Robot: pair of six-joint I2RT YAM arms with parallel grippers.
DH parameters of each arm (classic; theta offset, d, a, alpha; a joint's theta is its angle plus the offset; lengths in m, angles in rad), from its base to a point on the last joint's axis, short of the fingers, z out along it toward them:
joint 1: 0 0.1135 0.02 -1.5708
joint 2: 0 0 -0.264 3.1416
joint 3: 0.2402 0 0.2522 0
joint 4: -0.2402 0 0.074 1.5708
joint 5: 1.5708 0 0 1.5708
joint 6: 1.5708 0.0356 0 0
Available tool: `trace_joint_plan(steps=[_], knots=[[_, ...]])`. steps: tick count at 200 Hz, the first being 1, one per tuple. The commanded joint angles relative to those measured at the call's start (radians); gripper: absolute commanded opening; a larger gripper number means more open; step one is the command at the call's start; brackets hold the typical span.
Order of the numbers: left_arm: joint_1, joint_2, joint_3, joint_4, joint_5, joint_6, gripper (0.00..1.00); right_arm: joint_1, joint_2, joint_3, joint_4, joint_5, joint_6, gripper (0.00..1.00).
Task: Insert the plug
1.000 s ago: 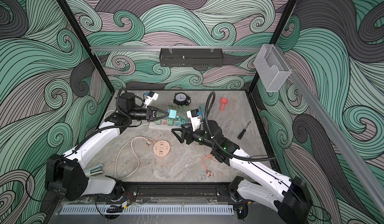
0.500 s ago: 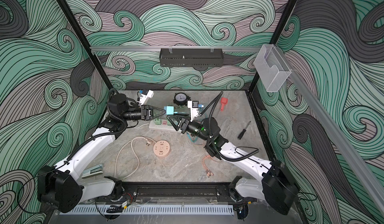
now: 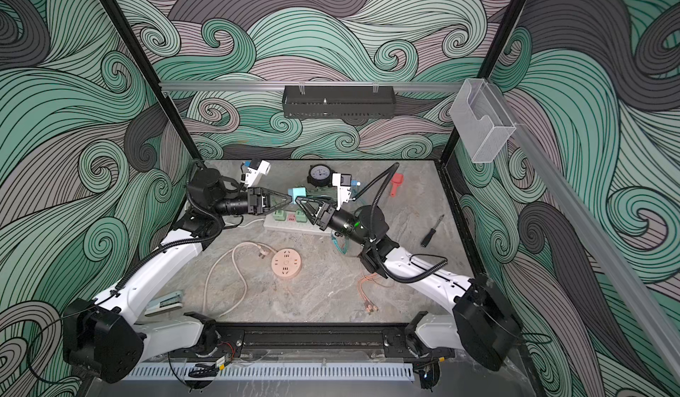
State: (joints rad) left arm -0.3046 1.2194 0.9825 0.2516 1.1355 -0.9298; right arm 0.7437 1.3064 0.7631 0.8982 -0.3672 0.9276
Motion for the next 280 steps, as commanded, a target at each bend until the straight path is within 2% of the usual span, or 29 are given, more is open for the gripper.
trace_joint_plan(steps=[1, 38, 68, 76, 90, 113, 141, 174, 192, 209, 241, 280], knots=[[-0.010, -0.020, -0.002, 0.025, 0.029, -0.004, 0.00, -0.006, -0.004, 0.043, 0.038, -0.012, -0.008, 0.45], [-0.011, -0.028, -0.014, 0.005, 0.024, 0.013, 0.00, -0.006, -0.002, 0.060, 0.023, -0.019, -0.011, 0.33], [-0.009, -0.034, 0.012, -0.115, 0.015, 0.089, 0.01, -0.006, -0.043, 0.064, -0.082, -0.017, -0.082, 0.23], [-0.010, -0.037, 0.022, -0.158, 0.008, 0.116, 0.07, -0.005, -0.062, 0.065, -0.139, -0.011, -0.117, 0.20], [-0.004, -0.043, 0.030, -0.210, -0.002, 0.145, 0.26, -0.007, -0.097, 0.070, -0.226, -0.008, -0.182, 0.17], [0.008, -0.059, 0.030, -0.257, -0.016, 0.173, 0.46, -0.007, -0.150, 0.091, -0.388, -0.004, -0.287, 0.13], [0.034, -0.077, 0.029, -0.332, -0.023, 0.215, 0.53, -0.009, -0.199, 0.124, -0.575, -0.012, -0.414, 0.11], [0.093, -0.129, 0.013, -0.519, -0.067, 0.309, 0.56, -0.010, -0.217, 0.181, -0.837, -0.051, -0.605, 0.09], [0.138, -0.167, -0.009, -0.659, -0.156, 0.367, 0.56, -0.012, -0.207, 0.195, -0.949, -0.071, -0.721, 0.09], [0.173, -0.196, -0.059, -0.729, -0.267, 0.364, 0.56, -0.010, -0.187, 0.202, -1.036, -0.095, -0.826, 0.08], [0.193, -0.245, -0.175, -0.739, -0.456, 0.341, 0.56, -0.008, -0.126, 0.188, -1.104, -0.153, -0.979, 0.07], [0.194, -0.269, -0.282, -0.761, -0.557, 0.333, 0.56, 0.000, 0.011, 0.207, -1.128, -0.202, -1.139, 0.04]])
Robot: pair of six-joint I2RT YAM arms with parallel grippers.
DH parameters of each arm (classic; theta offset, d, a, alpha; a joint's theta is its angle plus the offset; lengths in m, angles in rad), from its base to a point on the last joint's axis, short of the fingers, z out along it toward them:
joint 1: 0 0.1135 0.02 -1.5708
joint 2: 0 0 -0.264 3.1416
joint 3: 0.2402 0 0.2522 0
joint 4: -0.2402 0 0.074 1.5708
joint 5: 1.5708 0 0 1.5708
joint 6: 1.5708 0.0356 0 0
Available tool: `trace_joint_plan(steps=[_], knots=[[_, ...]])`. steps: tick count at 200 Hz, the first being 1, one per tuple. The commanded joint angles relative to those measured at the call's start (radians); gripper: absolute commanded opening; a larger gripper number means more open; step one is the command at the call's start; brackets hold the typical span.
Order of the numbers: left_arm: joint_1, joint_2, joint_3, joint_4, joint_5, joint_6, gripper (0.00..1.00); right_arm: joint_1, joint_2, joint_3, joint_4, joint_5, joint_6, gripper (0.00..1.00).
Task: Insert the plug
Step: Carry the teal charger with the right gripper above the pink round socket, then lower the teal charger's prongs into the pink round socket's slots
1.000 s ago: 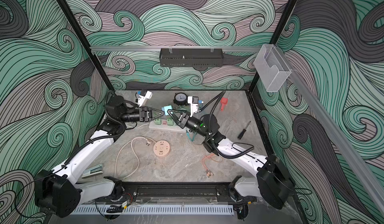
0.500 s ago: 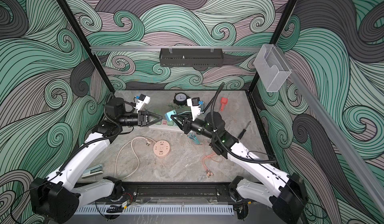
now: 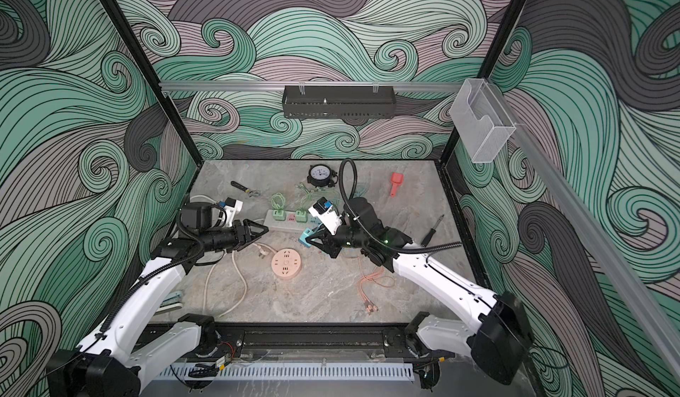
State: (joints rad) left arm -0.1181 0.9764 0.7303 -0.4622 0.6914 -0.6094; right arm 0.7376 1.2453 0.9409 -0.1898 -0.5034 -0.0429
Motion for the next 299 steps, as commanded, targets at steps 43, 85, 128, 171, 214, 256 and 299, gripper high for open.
trace_joint_plan(steps=[43, 85, 128, 171, 214, 256, 299], knots=[[0.008, -0.007, -0.140, 0.007, -0.142, 0.016, 0.55, 0.019, 0.280, 0.150, -0.066, -0.120, -0.343, 0.03], [0.006, 0.037, -0.226, 0.118, -0.151, -0.024, 0.50, 0.041, 0.462, 0.284, -0.106, -0.136, -0.452, 0.04], [0.002, 0.093, -0.245, 0.170, -0.134, -0.018, 0.45, 0.068, 0.603, 0.406, -0.210, -0.101, -0.551, 0.04], [-0.008, 0.138, -0.262, 0.231, -0.125, -0.013, 0.42, 0.082, 0.674, 0.449, -0.234, -0.075, -0.597, 0.04], [-0.040, 0.191, -0.263, 0.260, -0.122, -0.001, 0.40, 0.082, 0.713, 0.478, -0.254, -0.065, -0.641, 0.03], [-0.073, 0.229, -0.269, 0.286, -0.131, 0.008, 0.37, 0.080, 0.733, 0.494, -0.252, -0.076, -0.655, 0.03], [-0.092, 0.277, -0.267, 0.299, -0.138, 0.017, 0.33, 0.079, 0.764, 0.515, -0.236, -0.078, -0.642, 0.03]])
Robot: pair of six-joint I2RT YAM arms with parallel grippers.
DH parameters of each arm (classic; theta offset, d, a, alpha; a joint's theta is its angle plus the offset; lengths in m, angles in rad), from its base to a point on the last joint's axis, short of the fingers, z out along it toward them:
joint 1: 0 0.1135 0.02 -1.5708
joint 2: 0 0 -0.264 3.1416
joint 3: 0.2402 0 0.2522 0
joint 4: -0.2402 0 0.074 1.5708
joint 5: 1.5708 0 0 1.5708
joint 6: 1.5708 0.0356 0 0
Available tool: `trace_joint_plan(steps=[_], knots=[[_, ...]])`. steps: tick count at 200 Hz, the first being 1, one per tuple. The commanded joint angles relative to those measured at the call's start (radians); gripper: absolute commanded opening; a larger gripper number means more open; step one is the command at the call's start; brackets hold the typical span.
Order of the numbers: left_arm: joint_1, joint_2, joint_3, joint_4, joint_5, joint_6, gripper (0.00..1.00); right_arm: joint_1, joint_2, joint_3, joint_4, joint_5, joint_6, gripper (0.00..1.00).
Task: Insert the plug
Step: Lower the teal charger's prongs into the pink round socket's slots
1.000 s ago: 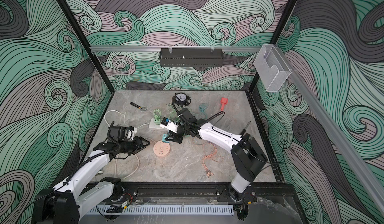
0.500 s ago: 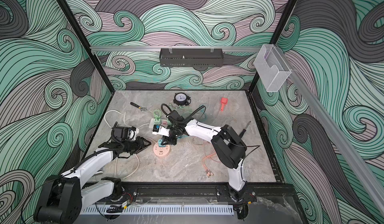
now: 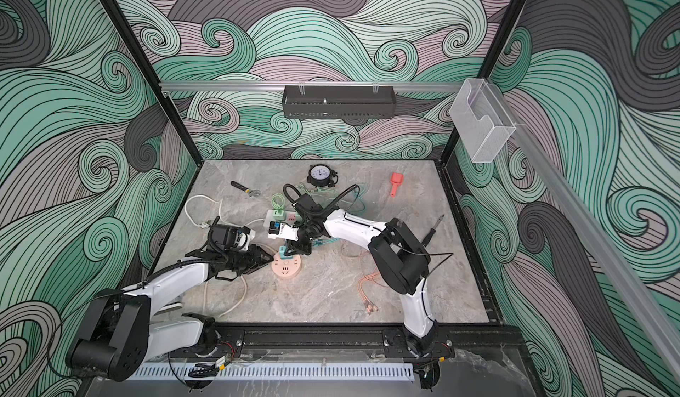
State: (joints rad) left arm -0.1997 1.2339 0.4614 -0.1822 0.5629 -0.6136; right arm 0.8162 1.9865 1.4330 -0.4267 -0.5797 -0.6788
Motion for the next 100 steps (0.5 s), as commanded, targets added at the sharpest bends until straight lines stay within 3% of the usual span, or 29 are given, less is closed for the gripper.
trace_joint_plan(steps=[1, 100], knots=[[-0.010, 0.020, 0.002, 0.019, -0.011, 0.022, 0.33, 0.001, 0.023, 0.024, 0.001, -0.002, -0.006, 0.03], [-0.016, 0.091, 0.000, 0.044, -0.021, 0.035, 0.25, -0.015, 0.013, 0.024, 0.004, 0.044, 0.012, 0.03]])
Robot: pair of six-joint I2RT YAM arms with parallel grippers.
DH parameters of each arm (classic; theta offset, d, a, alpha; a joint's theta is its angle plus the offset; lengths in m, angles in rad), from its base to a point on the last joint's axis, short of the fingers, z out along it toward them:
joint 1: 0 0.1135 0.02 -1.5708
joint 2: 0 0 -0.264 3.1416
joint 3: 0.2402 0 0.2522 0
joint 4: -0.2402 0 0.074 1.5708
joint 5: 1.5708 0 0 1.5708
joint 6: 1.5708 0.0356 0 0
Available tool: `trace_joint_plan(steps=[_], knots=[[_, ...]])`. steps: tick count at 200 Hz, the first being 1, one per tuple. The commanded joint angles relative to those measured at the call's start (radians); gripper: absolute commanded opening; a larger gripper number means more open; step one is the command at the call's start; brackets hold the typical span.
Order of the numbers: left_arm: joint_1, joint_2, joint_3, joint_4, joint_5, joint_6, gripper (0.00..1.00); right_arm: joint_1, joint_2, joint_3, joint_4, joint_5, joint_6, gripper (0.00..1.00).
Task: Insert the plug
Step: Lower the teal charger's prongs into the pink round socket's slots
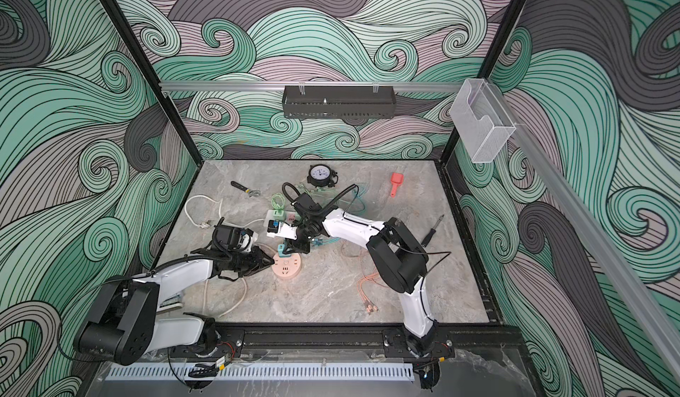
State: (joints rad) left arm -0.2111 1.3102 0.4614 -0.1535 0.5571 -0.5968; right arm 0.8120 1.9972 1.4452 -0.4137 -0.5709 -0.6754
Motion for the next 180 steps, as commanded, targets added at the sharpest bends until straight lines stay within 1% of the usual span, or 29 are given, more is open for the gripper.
trace_joint_plan(steps=[1, 73, 128, 157, 180], knots=[[-0.005, 0.016, 0.000, 0.016, -0.015, 0.019, 0.25, -0.012, 0.002, 0.011, -0.009, 0.036, 0.008, 0.03], [-0.005, 0.026, 0.005, 0.008, -0.027, 0.023, 0.24, -0.013, 0.010, 0.001, -0.004, 0.041, 0.019, 0.04], [-0.005, 0.032, 0.005, 0.008, -0.033, 0.022, 0.24, -0.010, 0.012, -0.033, -0.027, 0.120, -0.034, 0.04], [-0.005, 0.036, 0.004, 0.009, -0.035, 0.023, 0.23, 0.001, 0.036, -0.019, -0.078, 0.194, -0.074, 0.04], [-0.005, 0.041, 0.006, 0.012, -0.036, 0.022, 0.23, 0.003, 0.049, -0.018, -0.092, 0.197, -0.076, 0.04]])
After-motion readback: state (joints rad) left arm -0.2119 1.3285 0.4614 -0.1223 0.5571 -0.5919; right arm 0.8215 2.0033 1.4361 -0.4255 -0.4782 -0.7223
